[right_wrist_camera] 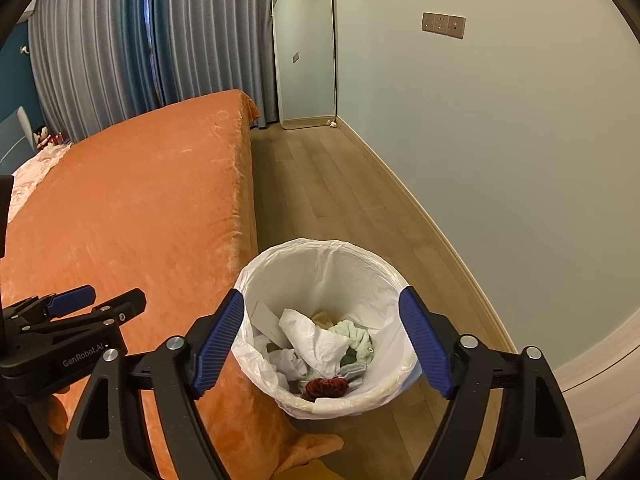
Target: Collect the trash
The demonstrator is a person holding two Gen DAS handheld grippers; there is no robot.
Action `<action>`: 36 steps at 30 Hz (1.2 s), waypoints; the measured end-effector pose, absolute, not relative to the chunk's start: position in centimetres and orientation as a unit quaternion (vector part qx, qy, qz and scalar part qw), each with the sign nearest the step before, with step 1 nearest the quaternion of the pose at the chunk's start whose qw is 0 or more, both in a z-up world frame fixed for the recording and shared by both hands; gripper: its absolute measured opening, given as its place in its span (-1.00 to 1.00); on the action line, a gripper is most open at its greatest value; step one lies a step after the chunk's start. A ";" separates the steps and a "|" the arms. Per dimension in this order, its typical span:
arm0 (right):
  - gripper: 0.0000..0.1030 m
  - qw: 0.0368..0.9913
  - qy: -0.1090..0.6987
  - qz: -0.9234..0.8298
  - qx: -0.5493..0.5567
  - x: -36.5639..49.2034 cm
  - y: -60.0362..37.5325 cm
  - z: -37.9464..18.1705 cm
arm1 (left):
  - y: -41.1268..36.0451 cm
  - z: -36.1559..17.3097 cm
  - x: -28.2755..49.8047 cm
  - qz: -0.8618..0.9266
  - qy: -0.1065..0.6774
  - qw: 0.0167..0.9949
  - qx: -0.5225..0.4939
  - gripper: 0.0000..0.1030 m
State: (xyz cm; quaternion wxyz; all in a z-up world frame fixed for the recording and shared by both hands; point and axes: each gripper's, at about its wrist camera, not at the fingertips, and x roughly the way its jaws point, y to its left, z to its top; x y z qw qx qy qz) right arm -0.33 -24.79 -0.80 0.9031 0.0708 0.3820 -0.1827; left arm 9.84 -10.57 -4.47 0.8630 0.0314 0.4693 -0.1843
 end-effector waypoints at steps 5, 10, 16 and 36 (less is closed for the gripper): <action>0.63 0.902 0.385 -0.186 0.067 -0.9 -24.3 -1.2 | -10.1 -4.8 9.3 -0.172 0.463 0.869 0.037 0.61; 0.66 0.899 0.390 -0.189 0.064 -1.2 -23.9 -1.8 | -9.6 -5.4 9.0 -0.163 0.466 0.869 0.038 0.64; 0.87 0.896 0.392 -0.199 0.057 -1.9 -23.4 -2.7 | -9.6 -5.9 8.3 -0.154 0.454 0.875 0.063 0.70; 0.87 0.881 0.422 -0.207 0.061 -3.1 -22.8 -5.9 | -10.5 -8.8 6.6 -0.143 0.468 0.865 0.110 0.80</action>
